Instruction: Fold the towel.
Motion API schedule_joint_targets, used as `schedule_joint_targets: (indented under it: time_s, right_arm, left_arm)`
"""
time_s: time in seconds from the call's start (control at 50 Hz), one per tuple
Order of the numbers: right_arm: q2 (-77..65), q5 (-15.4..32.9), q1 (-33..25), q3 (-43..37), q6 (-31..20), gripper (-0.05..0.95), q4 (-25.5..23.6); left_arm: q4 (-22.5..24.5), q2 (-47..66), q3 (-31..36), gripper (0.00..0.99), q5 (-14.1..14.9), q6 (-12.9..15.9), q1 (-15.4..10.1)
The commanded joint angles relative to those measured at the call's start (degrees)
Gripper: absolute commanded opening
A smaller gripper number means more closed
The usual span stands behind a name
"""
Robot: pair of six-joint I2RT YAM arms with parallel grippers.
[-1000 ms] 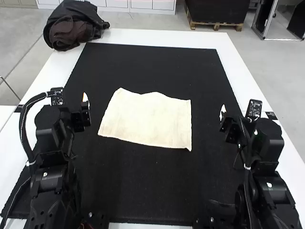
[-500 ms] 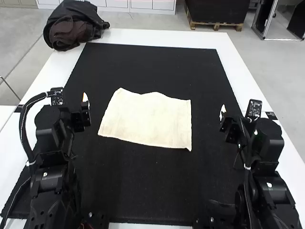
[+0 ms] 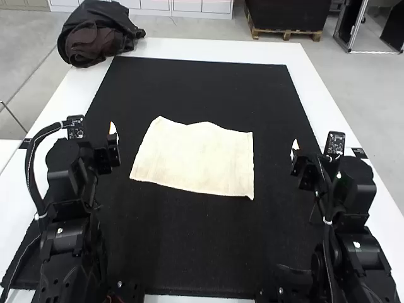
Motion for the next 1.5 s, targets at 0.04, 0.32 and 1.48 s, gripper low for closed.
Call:
schedule_joint_targets:
  time_s: [0.04, 0.32, 1.48]
  right_arm:
    - [-0.36, -0.42, -0.41, -0.27, -2.91, 0.92, 2.13]
    - [-0.36, 0.11, -0.67, 0.08, -14.16, 0.9, 16.54]
    - [67.76, -3.93, 1.97, 36.47, 5.96, 0.9, 1.33]
  left_arm:
    - [1.75, -0.36, -0.21, 0.966, -1.02, 2.14, 0.21]
    - [16.6, -0.36, -0.12, 0.966, -0.58, 14.53, -0.05]
    - [6.5, 71.27, 36.53, 0.964, -7.7, 9.7, -11.39]
